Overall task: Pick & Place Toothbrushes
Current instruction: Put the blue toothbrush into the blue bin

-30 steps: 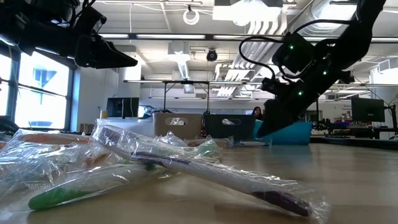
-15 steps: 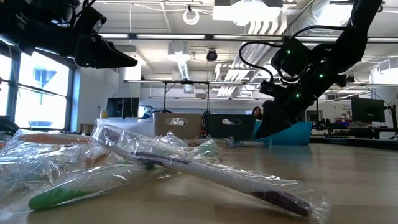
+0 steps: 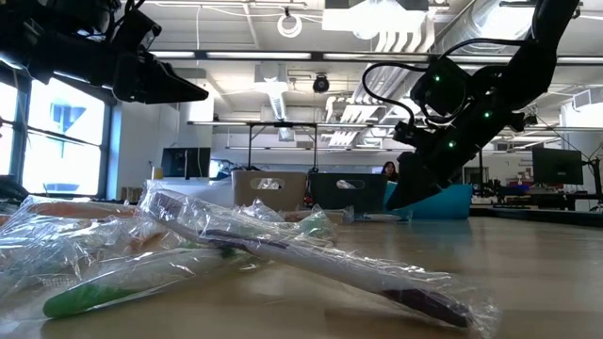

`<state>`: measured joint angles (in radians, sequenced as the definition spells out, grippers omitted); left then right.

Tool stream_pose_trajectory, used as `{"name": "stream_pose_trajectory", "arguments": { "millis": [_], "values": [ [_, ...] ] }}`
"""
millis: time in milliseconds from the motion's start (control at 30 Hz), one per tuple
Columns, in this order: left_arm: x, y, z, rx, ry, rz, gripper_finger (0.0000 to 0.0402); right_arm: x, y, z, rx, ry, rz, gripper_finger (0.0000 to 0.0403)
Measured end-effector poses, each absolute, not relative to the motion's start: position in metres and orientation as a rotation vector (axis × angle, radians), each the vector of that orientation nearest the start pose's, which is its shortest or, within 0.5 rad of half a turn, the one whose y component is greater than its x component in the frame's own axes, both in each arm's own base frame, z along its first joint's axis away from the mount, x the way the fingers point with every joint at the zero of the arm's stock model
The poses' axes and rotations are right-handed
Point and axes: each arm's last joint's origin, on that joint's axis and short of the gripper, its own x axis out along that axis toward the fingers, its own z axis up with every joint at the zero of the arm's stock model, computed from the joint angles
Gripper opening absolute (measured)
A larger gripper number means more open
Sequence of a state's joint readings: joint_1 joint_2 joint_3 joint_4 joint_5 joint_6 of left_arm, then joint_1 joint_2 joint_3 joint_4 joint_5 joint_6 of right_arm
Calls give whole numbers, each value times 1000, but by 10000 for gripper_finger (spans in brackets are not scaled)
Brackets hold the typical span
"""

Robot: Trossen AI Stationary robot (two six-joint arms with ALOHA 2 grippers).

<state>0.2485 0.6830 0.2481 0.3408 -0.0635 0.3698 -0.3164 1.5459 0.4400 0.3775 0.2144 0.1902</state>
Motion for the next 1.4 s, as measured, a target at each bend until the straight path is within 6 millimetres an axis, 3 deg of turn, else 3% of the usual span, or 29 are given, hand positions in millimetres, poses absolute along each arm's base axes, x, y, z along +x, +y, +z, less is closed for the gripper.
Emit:
{"name": "stream_pose_trajectory", "arguments": {
  "millis": [867, 1267, 1400],
  "values": [
    [154, 41, 212, 358, 150, 290, 171, 235, -82, 111, 286, 667, -589, 195],
    [154, 41, 212, 358, 150, 291, 171, 235, -83, 111, 237, 681, -574, 195],
    [154, 41, 212, 358, 150, 290, 171, 236, -83, 100, 273, 705, -592, 195]
  ]
}}
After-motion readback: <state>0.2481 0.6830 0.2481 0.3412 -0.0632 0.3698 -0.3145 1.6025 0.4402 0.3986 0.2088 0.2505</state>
